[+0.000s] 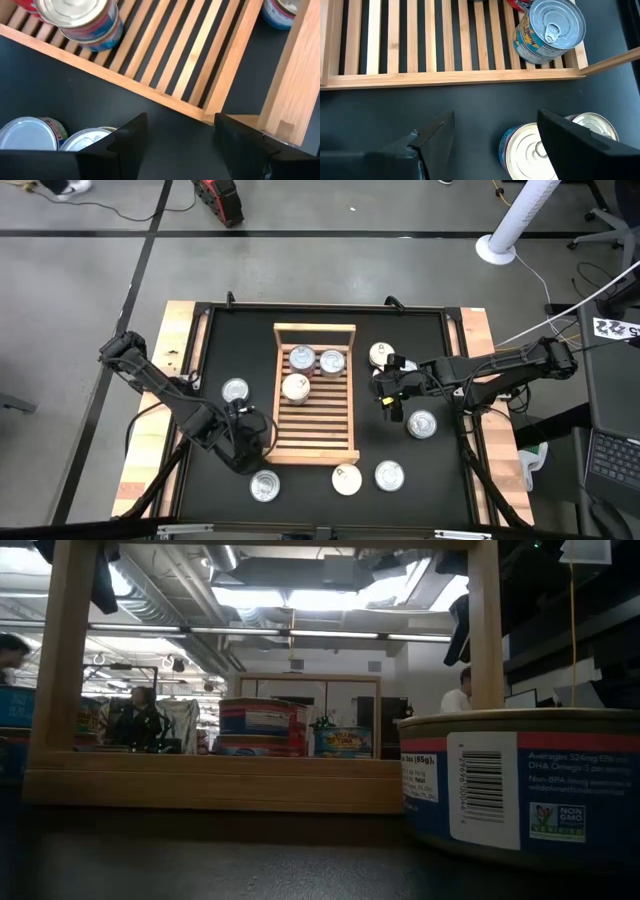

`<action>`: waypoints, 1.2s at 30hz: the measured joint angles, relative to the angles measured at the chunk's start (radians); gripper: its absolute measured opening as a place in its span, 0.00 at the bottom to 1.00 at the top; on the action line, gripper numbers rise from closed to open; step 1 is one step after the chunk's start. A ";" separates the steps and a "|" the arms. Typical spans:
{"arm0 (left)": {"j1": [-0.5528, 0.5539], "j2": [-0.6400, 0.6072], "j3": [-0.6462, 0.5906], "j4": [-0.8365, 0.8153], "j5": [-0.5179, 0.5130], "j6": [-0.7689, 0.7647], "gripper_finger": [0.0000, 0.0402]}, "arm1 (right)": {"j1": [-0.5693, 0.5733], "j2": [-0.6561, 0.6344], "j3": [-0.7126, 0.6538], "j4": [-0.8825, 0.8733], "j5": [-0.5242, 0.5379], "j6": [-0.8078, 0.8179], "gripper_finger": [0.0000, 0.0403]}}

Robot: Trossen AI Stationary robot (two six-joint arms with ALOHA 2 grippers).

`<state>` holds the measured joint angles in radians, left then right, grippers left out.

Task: Stack canned seafood by type on shelf
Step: Stack the yellow and blue tuna can on top of the other yellow and blue tuna cans on the shelf

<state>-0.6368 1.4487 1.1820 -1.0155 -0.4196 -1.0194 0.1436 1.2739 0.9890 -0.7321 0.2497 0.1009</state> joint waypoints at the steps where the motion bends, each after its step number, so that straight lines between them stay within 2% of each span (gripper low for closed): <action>1: 0.001 0.000 0.000 0.001 -0.005 0.001 0.56 | 0.000 0.000 0.000 0.001 0.000 0.000 0.70; 6: 0.004 0.000 0.000 0.001 -0.005 0.001 0.56 | 0.000 0.000 0.000 -0.001 0.000 0.000 0.70; 10: -0.014 0.000 0.000 -0.015 0.067 -0.013 0.56 | 0.000 0.000 0.000 -0.002 0.000 -0.001 0.70; 16: -0.063 0.022 0.000 -0.138 0.083 -0.087 0.56 | 0.000 0.000 0.000 -0.002 0.000 -0.001 0.70; 26: -0.086 0.168 0.000 -0.190 0.068 -0.020 0.55 | 0.000 0.000 0.000 -0.002 0.000 -0.002 0.70; 36: -0.083 0.278 0.000 -0.287 0.050 -0.064 0.45 | 0.000 0.000 0.000 -0.002 0.000 -0.002 0.70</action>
<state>-0.7197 1.7266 1.1816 -1.3025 -0.3700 -1.0837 0.1436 1.2739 0.9890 -0.7345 0.2495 0.0994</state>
